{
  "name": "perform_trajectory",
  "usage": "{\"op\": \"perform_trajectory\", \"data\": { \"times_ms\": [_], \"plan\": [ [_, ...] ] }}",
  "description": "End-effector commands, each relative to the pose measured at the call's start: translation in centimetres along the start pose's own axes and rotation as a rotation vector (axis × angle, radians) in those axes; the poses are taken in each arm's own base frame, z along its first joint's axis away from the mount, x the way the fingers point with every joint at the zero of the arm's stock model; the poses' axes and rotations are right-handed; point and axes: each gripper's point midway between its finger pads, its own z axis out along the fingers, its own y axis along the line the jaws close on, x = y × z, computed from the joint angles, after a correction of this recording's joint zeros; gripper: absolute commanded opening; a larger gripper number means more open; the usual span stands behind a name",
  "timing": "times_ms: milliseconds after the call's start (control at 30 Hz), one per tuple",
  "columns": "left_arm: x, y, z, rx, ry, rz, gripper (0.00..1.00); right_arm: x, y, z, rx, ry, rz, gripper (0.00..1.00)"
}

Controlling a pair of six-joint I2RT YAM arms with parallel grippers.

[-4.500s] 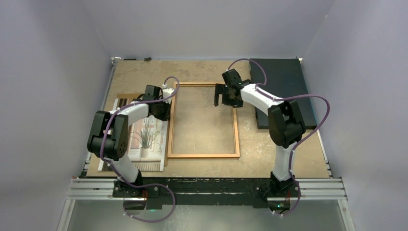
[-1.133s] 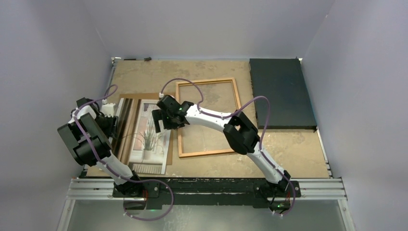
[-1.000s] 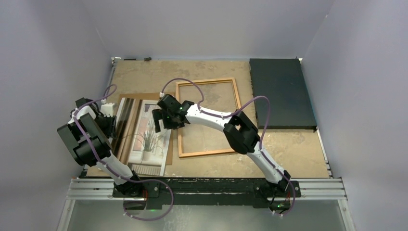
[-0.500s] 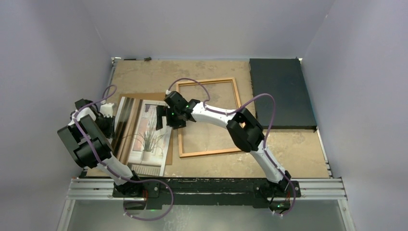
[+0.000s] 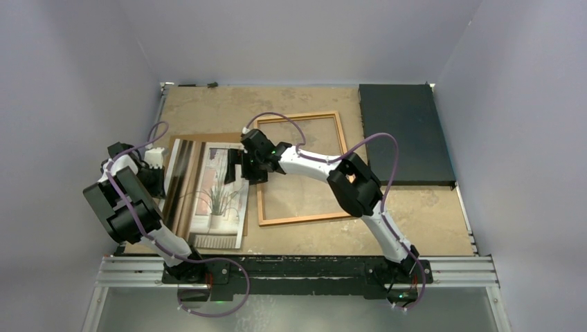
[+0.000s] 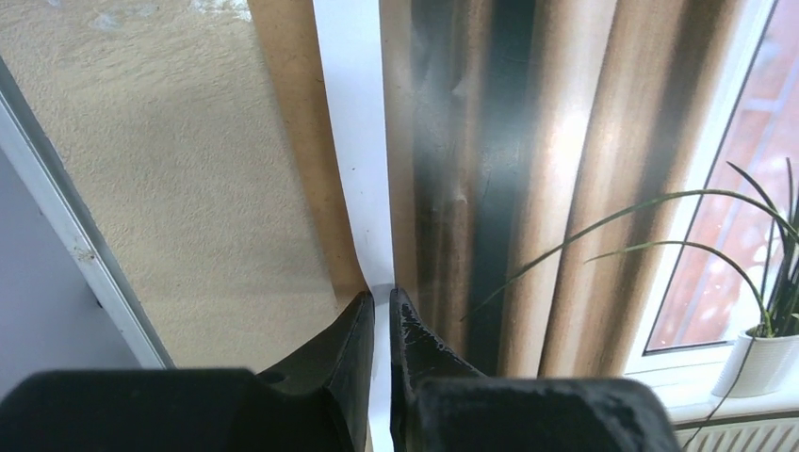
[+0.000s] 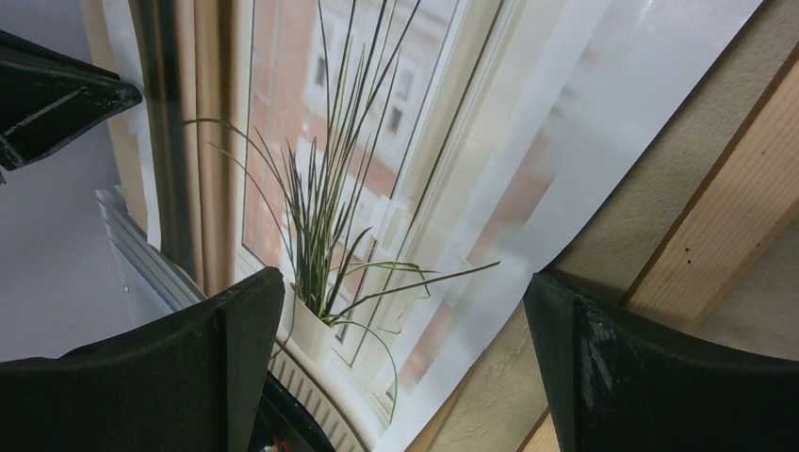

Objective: Put the photo into the frame

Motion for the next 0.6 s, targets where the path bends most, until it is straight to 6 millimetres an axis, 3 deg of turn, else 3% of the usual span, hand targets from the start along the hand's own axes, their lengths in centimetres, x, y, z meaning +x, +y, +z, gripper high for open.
{"op": "perform_trajectory", "data": {
  "times_ms": [0,200,567],
  "plan": [
    [-1.4,-3.0,-1.6,0.121,-0.064,-0.012,0.08,-0.3,3.0,-1.1,-0.106,-0.022,-0.014,0.99],
    [-0.1,-3.3,0.0,0.14,-0.02,-0.028,0.04,-1.1,3.3,-1.7,-0.145,-0.035,-0.003,0.99],
    [0.9,-3.2,1.3,0.139,0.009,-0.034,0.02,-1.8,7.3,-4.8,-0.346,-0.059,-0.02,0.99]
  ]
}}
